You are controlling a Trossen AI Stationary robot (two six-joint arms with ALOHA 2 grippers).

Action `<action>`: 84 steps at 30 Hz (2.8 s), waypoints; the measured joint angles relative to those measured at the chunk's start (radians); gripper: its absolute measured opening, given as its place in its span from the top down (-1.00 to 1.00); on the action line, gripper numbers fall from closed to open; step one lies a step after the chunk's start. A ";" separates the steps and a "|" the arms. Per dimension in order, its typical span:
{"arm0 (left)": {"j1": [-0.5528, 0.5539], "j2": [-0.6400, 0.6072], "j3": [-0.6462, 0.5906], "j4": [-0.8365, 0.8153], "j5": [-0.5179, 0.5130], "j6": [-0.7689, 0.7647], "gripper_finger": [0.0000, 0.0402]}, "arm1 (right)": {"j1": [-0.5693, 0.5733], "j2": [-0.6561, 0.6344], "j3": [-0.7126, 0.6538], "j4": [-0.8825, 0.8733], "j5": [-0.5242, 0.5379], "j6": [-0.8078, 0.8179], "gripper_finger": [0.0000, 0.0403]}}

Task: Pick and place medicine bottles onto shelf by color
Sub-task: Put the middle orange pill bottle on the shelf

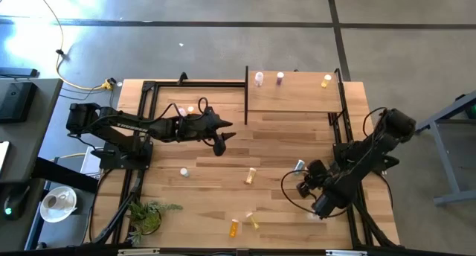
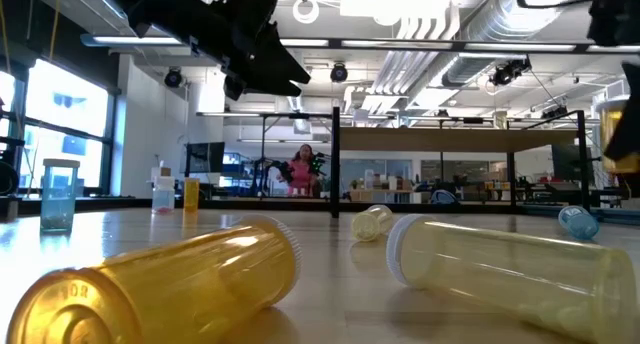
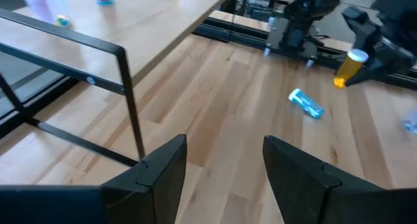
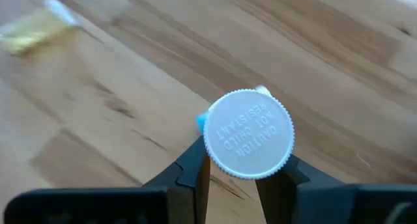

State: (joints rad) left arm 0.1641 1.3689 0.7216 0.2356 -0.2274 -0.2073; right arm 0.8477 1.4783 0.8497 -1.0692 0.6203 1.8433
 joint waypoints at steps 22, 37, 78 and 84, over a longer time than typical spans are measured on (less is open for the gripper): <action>-0.003 0.000 0.000 0.051 0.188 -0.023 0.05 | -0.493 -0.198 0.000 0.646 -0.336 -1.171 0.56; -0.003 0.003 0.040 0.171 0.193 0.028 0.05 | -0.705 -0.197 0.000 0.782 -0.578 -1.456 0.56; -0.010 0.345 0.270 0.254 0.374 0.045 0.05 | -0.770 -0.196 0.000 0.923 -0.604 -1.609 0.56; -0.009 0.345 0.270 0.289 0.375 0.047 0.05 | -0.770 -0.196 0.000 0.953 -0.597 -1.609 0.56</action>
State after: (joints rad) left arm 0.1549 1.7138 0.9911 0.5247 0.1478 -0.1601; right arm 0.0780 1.2819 0.8497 -0.1166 0.0235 0.2343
